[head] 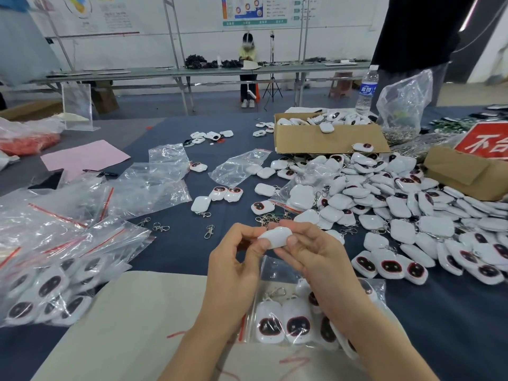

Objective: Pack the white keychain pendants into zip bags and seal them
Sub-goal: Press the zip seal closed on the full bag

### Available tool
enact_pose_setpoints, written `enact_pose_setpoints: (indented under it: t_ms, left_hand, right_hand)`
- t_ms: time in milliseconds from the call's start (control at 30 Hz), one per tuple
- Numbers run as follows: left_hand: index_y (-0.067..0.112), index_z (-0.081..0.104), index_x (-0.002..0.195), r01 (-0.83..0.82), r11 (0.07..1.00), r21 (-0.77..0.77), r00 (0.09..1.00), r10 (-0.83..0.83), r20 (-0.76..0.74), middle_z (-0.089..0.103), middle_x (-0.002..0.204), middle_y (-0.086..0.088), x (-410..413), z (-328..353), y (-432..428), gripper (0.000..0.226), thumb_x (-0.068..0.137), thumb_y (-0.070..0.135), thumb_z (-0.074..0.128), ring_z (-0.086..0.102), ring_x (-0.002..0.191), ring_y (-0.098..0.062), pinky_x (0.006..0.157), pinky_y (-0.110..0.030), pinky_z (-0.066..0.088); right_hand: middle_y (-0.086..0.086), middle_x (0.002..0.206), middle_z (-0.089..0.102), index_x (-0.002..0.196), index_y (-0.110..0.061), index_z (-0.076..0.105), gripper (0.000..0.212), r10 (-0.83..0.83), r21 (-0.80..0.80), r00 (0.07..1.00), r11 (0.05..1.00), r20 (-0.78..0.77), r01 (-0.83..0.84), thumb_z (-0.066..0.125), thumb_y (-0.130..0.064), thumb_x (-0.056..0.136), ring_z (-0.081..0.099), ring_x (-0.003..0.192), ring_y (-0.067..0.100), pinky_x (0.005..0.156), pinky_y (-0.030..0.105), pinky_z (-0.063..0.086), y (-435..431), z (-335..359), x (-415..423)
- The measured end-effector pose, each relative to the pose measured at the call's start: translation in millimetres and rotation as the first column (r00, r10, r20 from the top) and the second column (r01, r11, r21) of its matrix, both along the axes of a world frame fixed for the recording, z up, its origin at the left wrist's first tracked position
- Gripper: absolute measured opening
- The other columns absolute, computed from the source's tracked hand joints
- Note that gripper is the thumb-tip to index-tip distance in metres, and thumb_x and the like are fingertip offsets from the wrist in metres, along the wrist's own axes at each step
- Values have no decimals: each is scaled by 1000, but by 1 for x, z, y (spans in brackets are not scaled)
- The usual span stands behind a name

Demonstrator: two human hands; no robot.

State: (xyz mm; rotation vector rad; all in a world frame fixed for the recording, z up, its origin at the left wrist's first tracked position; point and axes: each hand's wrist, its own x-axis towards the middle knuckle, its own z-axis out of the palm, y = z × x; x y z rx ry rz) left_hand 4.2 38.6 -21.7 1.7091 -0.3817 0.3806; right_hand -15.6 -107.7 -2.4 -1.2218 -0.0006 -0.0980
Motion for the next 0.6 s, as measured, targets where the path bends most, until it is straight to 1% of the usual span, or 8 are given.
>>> enact_pose_setpoints:
  t_ms: [133, 267, 300, 333, 400, 467, 533, 600]
  left_hand:
    - [37, 64, 95, -20, 1000, -3, 1000, 20, 19, 70, 91, 16, 0, 0, 0, 12, 97, 27, 57, 65, 85, -7, 69, -13, 49]
    - [42, 60, 109, -40, 999, -6, 999, 40, -2, 67, 86, 10, 0, -3, -1, 13, 105, 37, 49, 59, 69, -8, 61, -16, 47]
    - [45, 59, 113, -27, 1000, 4, 1000, 27, 1, 67, 87, 12, 1, -4, -2, 14, 106, 38, 48, 59, 70, -5, 62, -15, 46]
    - [45, 59, 116, 0, 1000, 20, 1000, 0, 11, 68, 93, 14, 1, -3, -2, 15, 105, 41, 49, 63, 78, -4, 67, -13, 47]
    - [42, 58, 123, 72, 995, 67, 996, -75, 37, 66, 108, 14, 1, -4, -3, 21, 102, 44, 53, 66, 99, -9, 80, -13, 48]
    - [39, 57, 127, 94, 987, 130, 991, -105, 78, 64, 110, 13, 1, -5, -3, 27, 100, 41, 57, 65, 103, -14, 83, -15, 49]
    - [37, 62, 120, 56, 987, 151, 994, -70, 84, 66, 104, 12, 3, -6, -2, 20, 101, 39, 56, 65, 94, -13, 76, -16, 49]
    - [36, 66, 107, 2, 991, 131, 998, -10, 66, 70, 93, 13, 4, -7, 0, 14, 102, 41, 54, 66, 83, -11, 68, -13, 46]
  right_hand:
    - [10, 110, 76, 113, -8, 69, 23, 14, 10, 999, 1000, -44, -14, 54, 2, 99, 73, 105, 23, 81, 21, 58, 2, 1, 0]
    - [15, 105, 76, 125, -18, 67, 31, 47, -5, 998, 999, -36, -47, 59, -6, 98, 74, 101, 20, 82, 21, 58, 6, 3, 0]
    - [17, 102, 75, 125, -21, 67, 30, 35, -8, 999, 999, -31, -35, 60, -8, 98, 74, 98, 19, 81, 21, 58, 6, 3, 0]
    - [17, 99, 76, 122, -22, 69, 29, 14, 1, 999, 1000, -30, -14, 61, -11, 97, 75, 95, 19, 79, 20, 58, 6, 4, 0]
    - [14, 97, 77, 117, -19, 71, 28, -22, 59, 999, 998, -47, 24, 65, -23, 90, 75, 93, 21, 77, 20, 58, 3, 5, 1]
    - [12, 100, 78, 111, -15, 72, 41, -36, 111, 997, 993, -70, 43, 70, -37, 76, 75, 92, 22, 75, 21, 59, 2, 5, 2]
    - [12, 98, 77, 105, -11, 72, 46, -42, 110, 997, 993, -69, 49, 70, -42, 71, 76, 88, 20, 73, 21, 59, 3, 4, 2]
    - [13, 97, 77, 103, -6, 70, 41, -30, 58, 999, 998, -40, 32, 68, -37, 75, 76, 84, 19, 73, 20, 59, 4, 3, 1]
